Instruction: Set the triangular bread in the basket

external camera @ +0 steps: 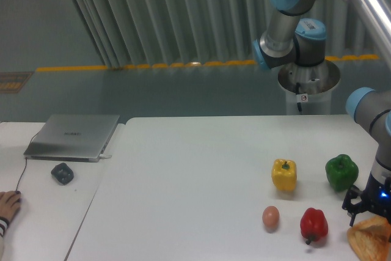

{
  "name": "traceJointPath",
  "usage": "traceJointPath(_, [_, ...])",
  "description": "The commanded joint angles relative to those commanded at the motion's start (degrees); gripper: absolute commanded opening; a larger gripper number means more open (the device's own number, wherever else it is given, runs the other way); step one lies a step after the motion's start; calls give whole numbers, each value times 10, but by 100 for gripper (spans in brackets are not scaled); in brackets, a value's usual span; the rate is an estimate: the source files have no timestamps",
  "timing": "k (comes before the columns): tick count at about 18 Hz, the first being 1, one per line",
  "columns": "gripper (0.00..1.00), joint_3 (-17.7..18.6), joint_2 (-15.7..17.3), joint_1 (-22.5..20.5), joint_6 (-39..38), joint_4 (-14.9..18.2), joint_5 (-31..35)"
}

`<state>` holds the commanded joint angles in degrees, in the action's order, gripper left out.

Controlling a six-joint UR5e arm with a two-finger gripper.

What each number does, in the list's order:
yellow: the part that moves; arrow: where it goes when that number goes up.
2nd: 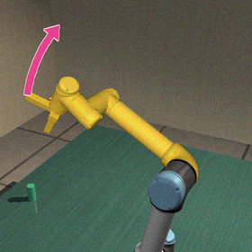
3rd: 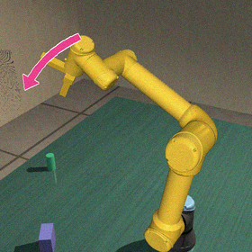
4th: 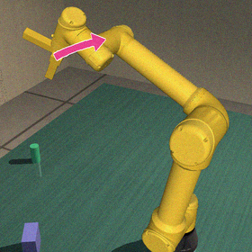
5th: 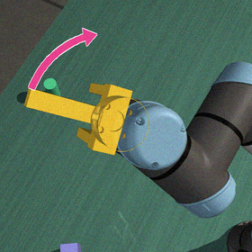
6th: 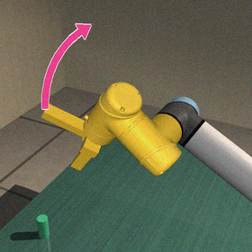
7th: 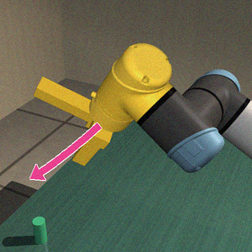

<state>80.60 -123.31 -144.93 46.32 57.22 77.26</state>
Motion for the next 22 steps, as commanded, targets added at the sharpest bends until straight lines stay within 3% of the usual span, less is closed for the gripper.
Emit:
traceJointPath(10, [96,4,-4,1,2,-1,2])
traceJointPath(13, [73,4,-4,3,0,0,31])
traceJointPath(17, [59,-1,0,4,0,0,38])
traceJointPath(18, [50,-2,2,4,-1,0,38])
traceJointPath(21, [9,-2,1,4,-11,1,40])
traceJointPath(22, [8,-2,1,4,-10,1,43])
